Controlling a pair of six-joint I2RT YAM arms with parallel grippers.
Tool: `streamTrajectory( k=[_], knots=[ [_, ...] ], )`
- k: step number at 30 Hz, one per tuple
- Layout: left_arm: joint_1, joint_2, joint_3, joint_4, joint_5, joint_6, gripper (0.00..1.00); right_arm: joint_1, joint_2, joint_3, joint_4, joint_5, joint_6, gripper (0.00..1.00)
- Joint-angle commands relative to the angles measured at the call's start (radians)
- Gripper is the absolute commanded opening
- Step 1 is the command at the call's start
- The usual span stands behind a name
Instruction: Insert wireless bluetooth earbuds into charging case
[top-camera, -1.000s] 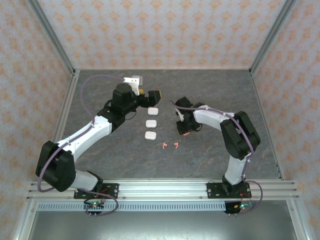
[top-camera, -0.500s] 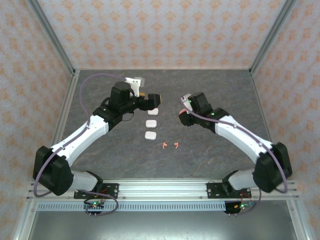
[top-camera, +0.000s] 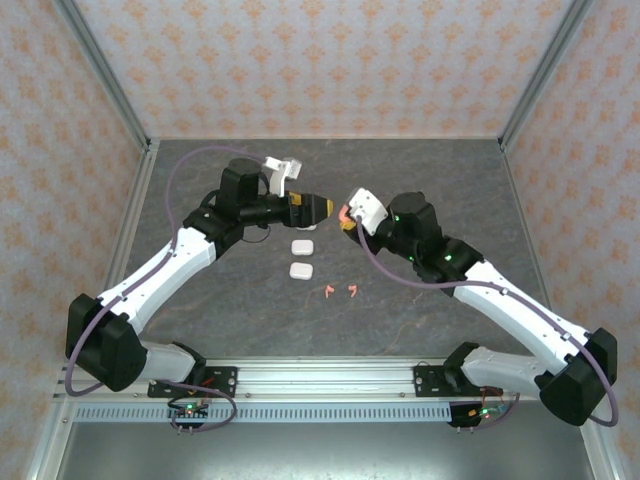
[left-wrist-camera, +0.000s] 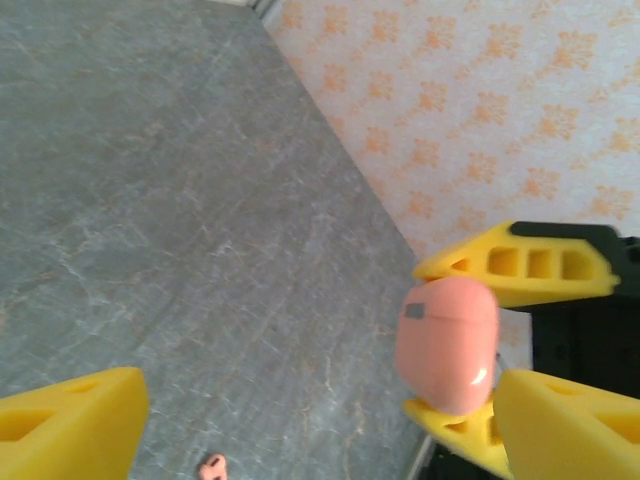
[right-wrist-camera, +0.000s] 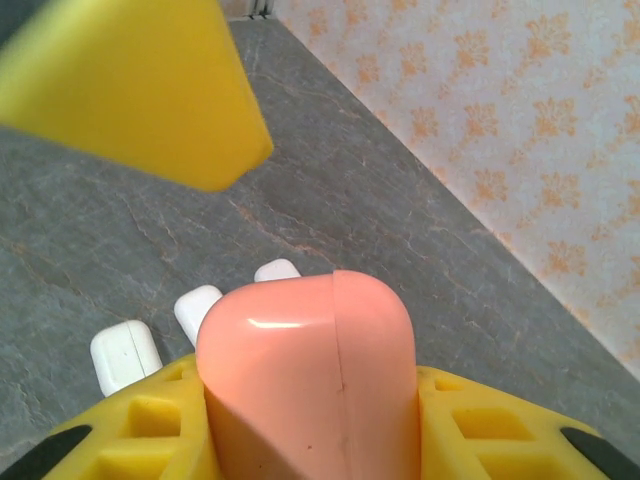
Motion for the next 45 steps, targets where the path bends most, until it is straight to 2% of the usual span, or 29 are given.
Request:
streamTrajectory(
  k=[1, 7, 19, 32, 37, 45],
  knots=[
    [-0.019, 0.000, 0.018, 0.056, 0.072, -0.034, 0.89, 0.010, -0.002, -0.013, 0.046, 0.034, -0.097, 0.35],
    [-0.045, 0.001, 0.014, 0.056, 0.093, -0.022, 0.87, 0.010, 0.008, 0.010, 0.022, 0.018, -0.098, 0.35],
    [-0.083, 0.047, 0.025, 0.069, 0.139, -0.009, 0.73, 0.012, 0.026, 0.022, 0.037, -0.029, -0.057, 0.35],
    [-0.099, 0.085, 0.021, 0.071, 0.163, -0.011, 0.56, 0.013, 0.025, 0.037, 0.038, -0.063, -0.049, 0.35],
    [-0.107, 0.097, 0.019, 0.081, 0.164, -0.017, 0.46, 0.014, 0.029, 0.044, 0.034, -0.071, -0.048, 0.35],
    [-0.107, 0.097, 0.018, 0.077, 0.141, -0.018, 0.38, 0.013, 0.027, 0.041, 0.030, -0.087, -0.047, 0.35]
  ],
)
